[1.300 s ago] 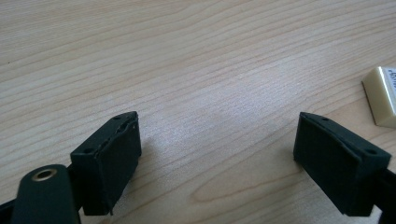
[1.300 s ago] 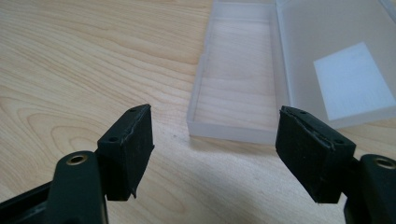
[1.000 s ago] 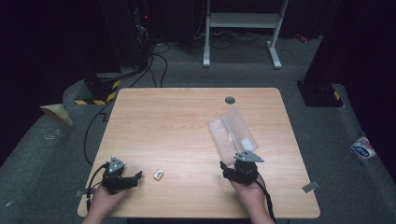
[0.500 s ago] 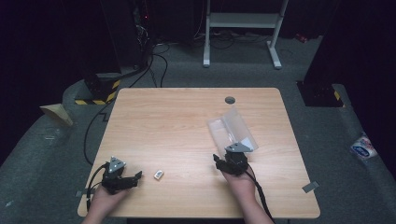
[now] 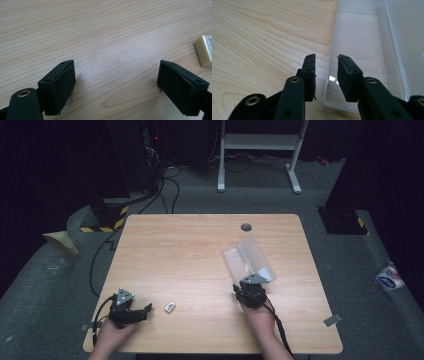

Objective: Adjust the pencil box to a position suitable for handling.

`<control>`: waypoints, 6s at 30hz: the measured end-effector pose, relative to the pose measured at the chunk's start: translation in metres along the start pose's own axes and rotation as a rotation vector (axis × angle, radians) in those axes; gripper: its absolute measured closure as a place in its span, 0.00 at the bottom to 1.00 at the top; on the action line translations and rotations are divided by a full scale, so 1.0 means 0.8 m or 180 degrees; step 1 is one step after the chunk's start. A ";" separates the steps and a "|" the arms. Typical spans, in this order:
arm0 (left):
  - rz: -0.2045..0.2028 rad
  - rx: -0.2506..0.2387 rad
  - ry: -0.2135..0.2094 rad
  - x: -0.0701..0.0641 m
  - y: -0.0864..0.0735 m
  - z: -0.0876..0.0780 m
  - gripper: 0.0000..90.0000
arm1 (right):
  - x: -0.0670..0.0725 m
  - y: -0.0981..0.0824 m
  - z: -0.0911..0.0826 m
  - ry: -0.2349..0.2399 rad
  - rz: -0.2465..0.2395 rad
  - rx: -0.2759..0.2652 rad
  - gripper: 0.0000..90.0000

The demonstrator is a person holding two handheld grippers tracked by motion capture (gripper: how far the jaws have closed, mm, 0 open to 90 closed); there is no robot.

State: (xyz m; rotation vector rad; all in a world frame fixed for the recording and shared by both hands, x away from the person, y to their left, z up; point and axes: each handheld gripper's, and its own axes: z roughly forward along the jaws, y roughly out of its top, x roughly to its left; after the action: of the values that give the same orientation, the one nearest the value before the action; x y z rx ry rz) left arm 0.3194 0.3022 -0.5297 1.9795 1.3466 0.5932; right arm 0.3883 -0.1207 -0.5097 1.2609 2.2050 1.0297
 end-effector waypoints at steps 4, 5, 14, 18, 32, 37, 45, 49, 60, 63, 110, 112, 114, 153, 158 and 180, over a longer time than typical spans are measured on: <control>0.0001 0.0000 -0.0002 0.000 0.000 0.000 0.17 | 0.001 -0.003 0.000 -0.0017 -0.0024 0.0010 0.80; 0.0003 0.0000 -0.0004 0.000 0.000 0.000 0.17 | 0.002 -0.005 0.000 -0.0026 -0.0013 0.0026 0.81; 0.0001 -0.0001 -0.0003 0.000 0.000 0.000 0.17 | 0.000 -0.015 -0.006 -0.0021 -0.0045 0.0063 0.89; -0.0009 -0.0009 -0.0001 0.000 0.000 0.000 0.17 | 0.000 -0.019 -0.011 0.0026 -0.0026 0.0038 0.90; -0.0008 -0.0009 -0.0004 0.000 0.000 0.000 0.17 | 0.004 -0.037 -0.028 0.0049 -0.0120 -0.0013 0.78; 0.0000 -0.0012 -0.0010 0.000 -0.001 0.000 0.17 | 0.002 -0.041 -0.033 0.0033 -0.0079 -0.0008 0.75; 0.0000 -0.0009 -0.0011 0.000 -0.001 0.000 0.17 | -0.012 -0.046 -0.041 0.0001 0.0045 -0.0009 0.69; 0.0001 -0.0011 -0.0014 0.000 -0.001 0.000 0.17 | -0.024 -0.051 -0.048 -0.0037 0.0102 -0.0015 0.67; 0.0004 -0.0011 -0.0017 0.000 -0.001 0.000 0.17 | -0.044 -0.057 -0.060 -0.0115 0.0188 -0.0011 0.63; 0.0003 -0.0011 -0.0017 0.000 -0.001 0.000 0.17 | -0.049 -0.058 -0.063 -0.0130 0.0201 -0.0016 0.62; -0.0012 -0.0013 -0.0006 0.000 -0.001 -0.001 0.18 | -0.114 -0.057 -0.058 -0.0526 0.0663 -0.0001 0.87; -0.0015 -0.0014 0.0002 0.000 -0.002 -0.002 0.18 | -0.112 -0.056 -0.056 -0.0533 0.0644 0.0025 0.89; -0.0029 -0.0016 0.0008 -0.001 -0.003 -0.003 0.18 | -0.109 -0.053 -0.053 -0.0508 0.0618 0.0016 0.89; -0.0095 -0.0028 0.0075 -0.001 -0.015 -0.015 0.19 | -0.019 -0.016 -0.009 -0.0038 0.0001 0.0065 0.86; -0.0091 -0.0027 0.0076 -0.001 -0.015 -0.015 0.19 | -0.018 -0.017 -0.010 -0.0036 0.0021 0.0056 0.85; -0.0068 -0.0016 0.0083 0.000 -0.014 -0.015 0.19 | -0.017 -0.022 -0.014 0.0000 0.0032 0.0051 0.85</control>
State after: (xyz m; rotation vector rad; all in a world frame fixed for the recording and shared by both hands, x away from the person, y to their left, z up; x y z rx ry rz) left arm 0.3037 0.3081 -0.5297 1.9570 1.3790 0.6137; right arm 0.3779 -0.1426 -0.5158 1.2800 2.2133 1.0180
